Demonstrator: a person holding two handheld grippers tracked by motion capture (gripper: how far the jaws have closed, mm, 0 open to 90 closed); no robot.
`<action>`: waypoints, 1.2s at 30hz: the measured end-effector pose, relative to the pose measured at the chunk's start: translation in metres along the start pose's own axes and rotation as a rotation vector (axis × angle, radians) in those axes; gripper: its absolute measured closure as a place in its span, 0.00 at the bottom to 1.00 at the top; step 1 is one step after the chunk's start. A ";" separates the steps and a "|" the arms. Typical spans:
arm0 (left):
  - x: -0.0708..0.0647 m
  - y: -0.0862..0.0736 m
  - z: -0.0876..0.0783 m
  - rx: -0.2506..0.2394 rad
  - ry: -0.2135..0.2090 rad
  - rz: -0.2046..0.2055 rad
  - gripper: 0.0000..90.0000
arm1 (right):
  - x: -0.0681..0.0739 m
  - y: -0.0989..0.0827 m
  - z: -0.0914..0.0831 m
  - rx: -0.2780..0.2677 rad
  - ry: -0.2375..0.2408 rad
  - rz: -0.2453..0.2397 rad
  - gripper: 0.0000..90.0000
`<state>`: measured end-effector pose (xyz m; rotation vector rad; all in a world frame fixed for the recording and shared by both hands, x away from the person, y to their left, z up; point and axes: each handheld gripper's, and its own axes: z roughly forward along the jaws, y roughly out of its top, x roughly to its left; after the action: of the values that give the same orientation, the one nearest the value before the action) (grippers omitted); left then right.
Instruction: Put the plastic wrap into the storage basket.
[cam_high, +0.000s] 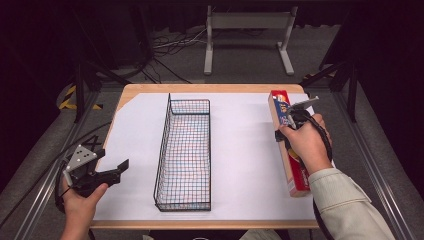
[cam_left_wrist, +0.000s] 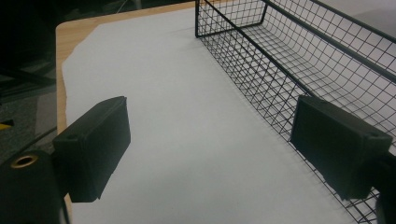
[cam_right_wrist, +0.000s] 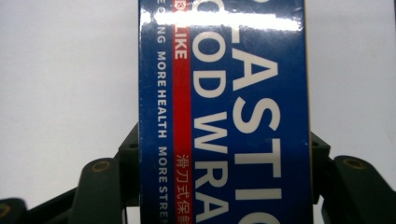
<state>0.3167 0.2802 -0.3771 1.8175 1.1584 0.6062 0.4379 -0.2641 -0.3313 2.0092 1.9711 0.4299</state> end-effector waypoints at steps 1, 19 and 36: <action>0.000 0.000 0.000 0.001 0.001 -0.003 0.14 | 0.002 0.001 -0.002 -0.001 0.007 0.003 0.44; -0.002 -0.006 -0.001 0.002 0.013 0.006 0.14 | 0.051 0.013 -0.020 -0.029 0.042 0.001 0.43; 0.002 -0.024 -0.028 -0.003 0.063 -0.017 0.14 | 0.130 0.026 -0.025 -0.027 0.094 -0.116 0.43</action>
<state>0.2856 0.2982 -0.3837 1.7961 1.2127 0.6591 0.4532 -0.1345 -0.2966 1.8781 2.1131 0.5294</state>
